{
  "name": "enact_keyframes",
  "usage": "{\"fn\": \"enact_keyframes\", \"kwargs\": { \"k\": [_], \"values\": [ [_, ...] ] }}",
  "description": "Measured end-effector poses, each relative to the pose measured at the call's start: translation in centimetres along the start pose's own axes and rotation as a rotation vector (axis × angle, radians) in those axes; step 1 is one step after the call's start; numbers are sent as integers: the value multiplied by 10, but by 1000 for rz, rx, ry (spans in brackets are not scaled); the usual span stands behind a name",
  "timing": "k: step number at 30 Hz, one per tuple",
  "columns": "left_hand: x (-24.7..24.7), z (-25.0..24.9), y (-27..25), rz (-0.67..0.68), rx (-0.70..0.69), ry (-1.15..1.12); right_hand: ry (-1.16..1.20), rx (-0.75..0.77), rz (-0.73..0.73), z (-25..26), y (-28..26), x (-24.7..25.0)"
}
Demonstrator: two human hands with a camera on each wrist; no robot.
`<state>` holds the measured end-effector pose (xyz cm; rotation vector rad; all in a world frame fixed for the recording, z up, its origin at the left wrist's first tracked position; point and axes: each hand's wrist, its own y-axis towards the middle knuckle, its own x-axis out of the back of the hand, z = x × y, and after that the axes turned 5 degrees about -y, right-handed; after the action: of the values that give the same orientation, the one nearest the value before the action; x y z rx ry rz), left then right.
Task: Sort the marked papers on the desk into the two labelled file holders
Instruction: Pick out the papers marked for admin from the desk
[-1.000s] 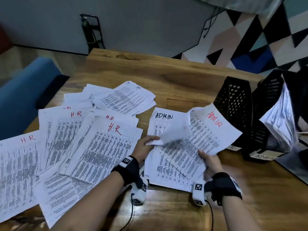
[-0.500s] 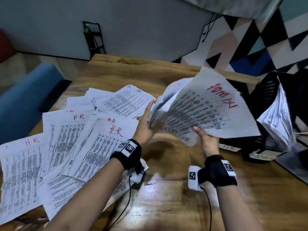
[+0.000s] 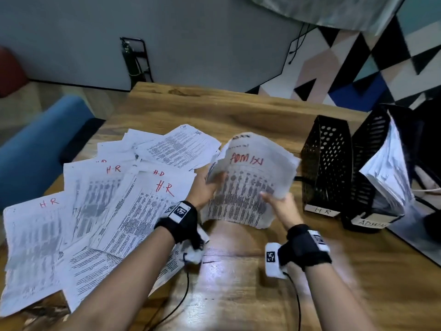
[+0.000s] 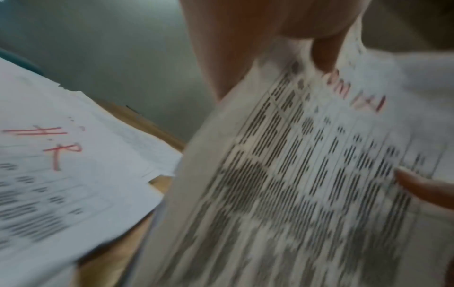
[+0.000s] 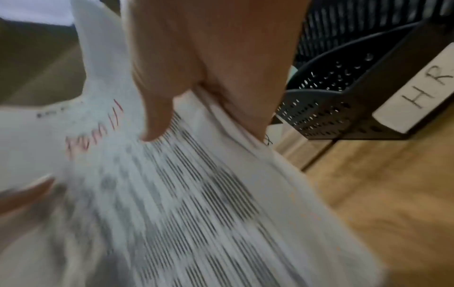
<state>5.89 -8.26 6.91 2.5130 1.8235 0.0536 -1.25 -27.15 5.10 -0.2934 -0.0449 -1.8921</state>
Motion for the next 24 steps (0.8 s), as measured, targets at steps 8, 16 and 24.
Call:
{"fn": "enact_keyframes", "kwargs": {
  "k": [8,16,24],
  "values": [
    [-31,-2,41,-21,26,292,-250,72,-225,41,5,66],
    [-199,-53,66,198,26,317,-314,153,-1046,132,-8,240],
    [-341,-74,78,218,114,409,-561,250,-1050,125,-14,326]
  ]
}}
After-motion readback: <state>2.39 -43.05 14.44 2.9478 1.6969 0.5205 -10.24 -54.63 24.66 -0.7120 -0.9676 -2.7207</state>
